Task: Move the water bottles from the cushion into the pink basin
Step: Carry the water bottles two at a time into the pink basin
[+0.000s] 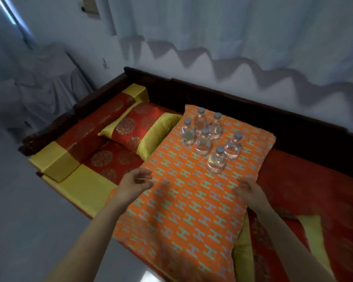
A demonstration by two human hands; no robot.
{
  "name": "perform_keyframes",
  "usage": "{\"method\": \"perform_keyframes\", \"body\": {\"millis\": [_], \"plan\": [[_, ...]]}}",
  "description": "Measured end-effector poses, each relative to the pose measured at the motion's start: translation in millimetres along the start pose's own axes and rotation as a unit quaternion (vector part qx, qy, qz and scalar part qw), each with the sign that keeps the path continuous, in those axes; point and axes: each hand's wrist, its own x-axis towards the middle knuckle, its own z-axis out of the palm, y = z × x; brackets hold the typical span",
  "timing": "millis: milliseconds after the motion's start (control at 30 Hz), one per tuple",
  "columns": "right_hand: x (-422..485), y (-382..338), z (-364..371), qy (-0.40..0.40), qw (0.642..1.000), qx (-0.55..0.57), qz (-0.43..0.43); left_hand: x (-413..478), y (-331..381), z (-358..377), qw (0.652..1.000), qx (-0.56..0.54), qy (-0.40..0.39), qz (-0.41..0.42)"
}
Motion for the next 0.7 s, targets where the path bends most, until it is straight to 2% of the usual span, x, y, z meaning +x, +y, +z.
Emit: {"method": "perform_keyframes", "body": {"millis": [133,300,400,500,633,700], "plan": [[27.5,2.3,15.8,0.011,0.999,0.018,0.037,49.7,-0.1,2.0,0.998,0.010,-0.056,-0.001],[66.7,-19.9,41.5,0.086,0.996,-0.029,0.007,128.2,4.0,2.8,0.986,0.035,-0.149,0.060],[82.9,-28.0,58.2,0.115,0.992,-0.041,-0.036,170.6,3.3,15.1,0.978,0.008,-0.199,0.063],[103.7,-18.6,80.5,0.141,0.990,-0.010,-0.028,217.8,4.7,28.7,0.970,0.010,-0.236,0.063],[136.0,-1.1,99.0,0.170,0.985,-0.002,-0.027,283.8,3.3,51.8,0.967,0.004,-0.246,0.067],[144.5,0.0,101.4,0.162,0.987,0.017,0.007,312.4,-1.9,67.7,0.965,0.017,-0.251,0.073]]}}
